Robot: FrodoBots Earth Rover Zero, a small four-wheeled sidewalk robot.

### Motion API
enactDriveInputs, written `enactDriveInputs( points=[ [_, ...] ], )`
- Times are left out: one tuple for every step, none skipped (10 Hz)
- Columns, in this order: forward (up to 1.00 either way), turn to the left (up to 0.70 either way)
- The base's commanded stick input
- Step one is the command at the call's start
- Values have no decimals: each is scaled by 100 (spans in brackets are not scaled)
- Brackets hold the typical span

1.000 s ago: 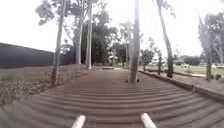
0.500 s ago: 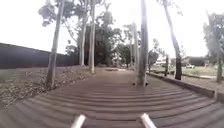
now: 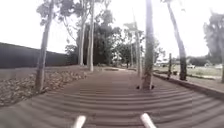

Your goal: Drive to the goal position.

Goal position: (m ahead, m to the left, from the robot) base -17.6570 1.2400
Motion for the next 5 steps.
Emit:
enactDriveInputs(
  points=[
    [100, 0],
    [100, 0],
    [100, 0],
    [100, 0],
    [100, 0]
  ],
)
